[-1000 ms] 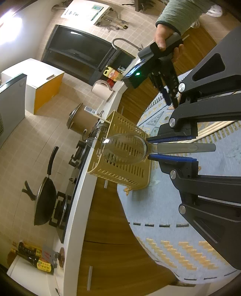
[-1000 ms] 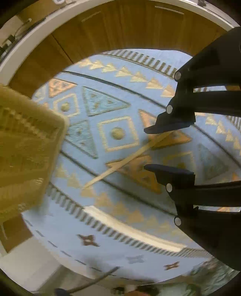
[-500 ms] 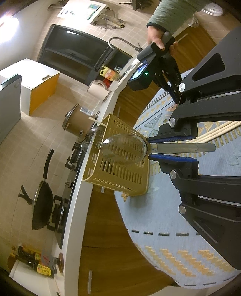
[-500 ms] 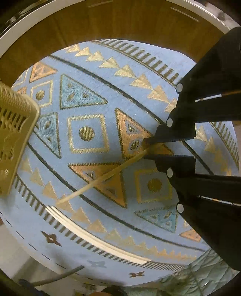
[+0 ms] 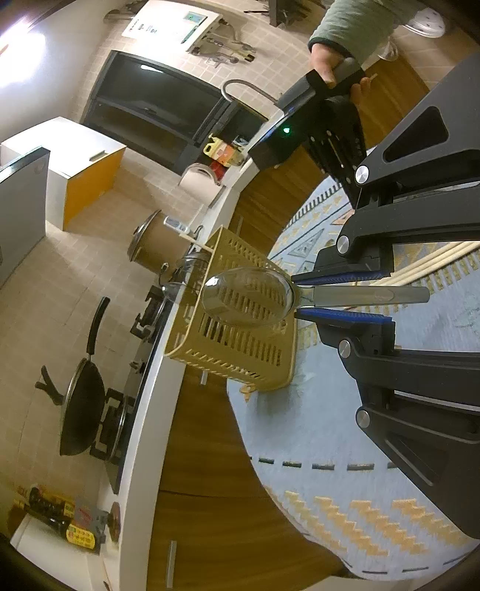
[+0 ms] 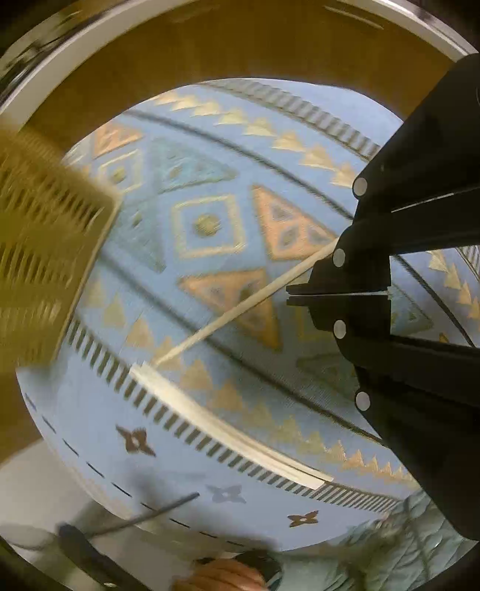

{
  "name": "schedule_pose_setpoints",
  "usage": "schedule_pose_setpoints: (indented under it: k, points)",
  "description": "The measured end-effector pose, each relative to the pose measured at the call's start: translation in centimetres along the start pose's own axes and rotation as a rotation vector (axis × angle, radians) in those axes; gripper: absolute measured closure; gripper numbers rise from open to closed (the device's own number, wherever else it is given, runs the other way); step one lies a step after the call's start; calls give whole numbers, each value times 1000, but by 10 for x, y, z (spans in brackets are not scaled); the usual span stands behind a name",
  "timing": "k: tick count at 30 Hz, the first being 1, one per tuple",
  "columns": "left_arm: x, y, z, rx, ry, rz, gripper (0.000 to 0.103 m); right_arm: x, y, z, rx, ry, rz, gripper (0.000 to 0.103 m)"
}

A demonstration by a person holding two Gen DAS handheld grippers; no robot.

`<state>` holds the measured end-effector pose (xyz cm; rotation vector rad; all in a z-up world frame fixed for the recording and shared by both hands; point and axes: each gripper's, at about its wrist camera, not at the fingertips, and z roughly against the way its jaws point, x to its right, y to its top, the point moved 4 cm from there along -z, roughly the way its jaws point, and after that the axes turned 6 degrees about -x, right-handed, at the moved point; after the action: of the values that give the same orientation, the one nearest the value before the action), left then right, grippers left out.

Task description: Organize utensils

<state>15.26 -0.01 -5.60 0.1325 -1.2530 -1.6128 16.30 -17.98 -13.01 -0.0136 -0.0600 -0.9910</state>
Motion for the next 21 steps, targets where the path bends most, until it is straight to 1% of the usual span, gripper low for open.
schedule_pose_setpoints:
  k: [5, 9, 12, 16, 18, 21]
  points:
    - [0, 0, 0, 1, 3, -8, 92, -27, 29, -11, -67, -83, 167, 103]
    - [-2, 0, 1, 5, 5, -8, 92, -37, 42, -18, -109, -120, 255, 103]
    - [-4, 0, 1, 4, 14, -10, 92, -50, 52, -21, -133, -104, 316, 103]
    - [-7, 2, 0, 5, 16, -4, 92, -62, 54, -20, -144, -107, 381, 103]
    - [-7, 2, -1, 4, 12, -2, 92, -66, 54, -21, -154, -101, 400, 103]
    - [-8, 3, -4, -1, 7, 1, 92, -65, 53, -24, -146, -103, 394, 103]
